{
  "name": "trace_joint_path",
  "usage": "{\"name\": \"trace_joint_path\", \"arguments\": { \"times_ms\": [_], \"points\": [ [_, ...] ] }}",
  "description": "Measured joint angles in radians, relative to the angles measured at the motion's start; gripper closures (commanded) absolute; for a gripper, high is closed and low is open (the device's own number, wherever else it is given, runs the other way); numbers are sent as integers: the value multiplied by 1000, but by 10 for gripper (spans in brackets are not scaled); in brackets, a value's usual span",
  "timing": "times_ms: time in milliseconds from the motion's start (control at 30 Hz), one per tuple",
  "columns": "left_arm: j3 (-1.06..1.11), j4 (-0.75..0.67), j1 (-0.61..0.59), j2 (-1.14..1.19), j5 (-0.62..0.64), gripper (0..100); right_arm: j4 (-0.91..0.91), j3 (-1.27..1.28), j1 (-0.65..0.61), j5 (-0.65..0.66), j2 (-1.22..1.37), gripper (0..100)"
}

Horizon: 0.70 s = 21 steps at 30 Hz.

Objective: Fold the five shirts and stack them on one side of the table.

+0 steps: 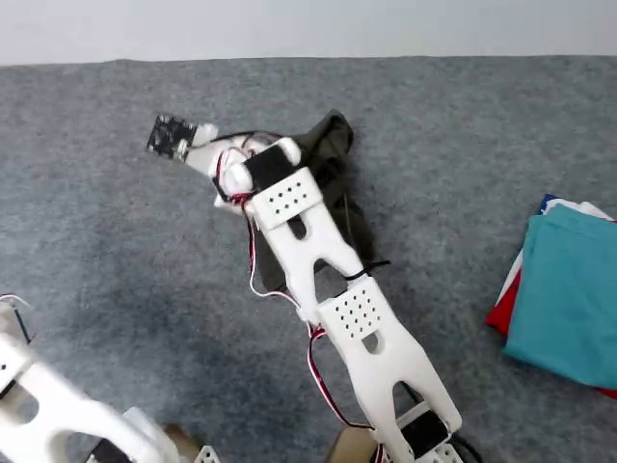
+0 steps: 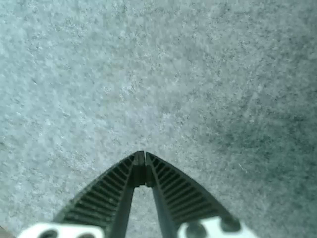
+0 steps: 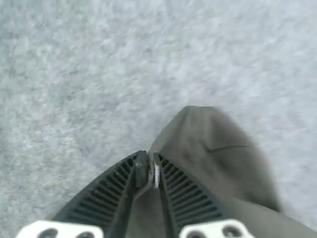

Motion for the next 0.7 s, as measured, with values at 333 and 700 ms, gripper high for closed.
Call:
{"name": "trace_joint_path", "arguments": {
  "times_ms": [333,700],
  "points": [
    [-81,95,60,0,0,992,8,-2,101,5,-402,988],
    [-81,212,230,0,0,992,153,-14,394,8,-698,988]
  ]
}}
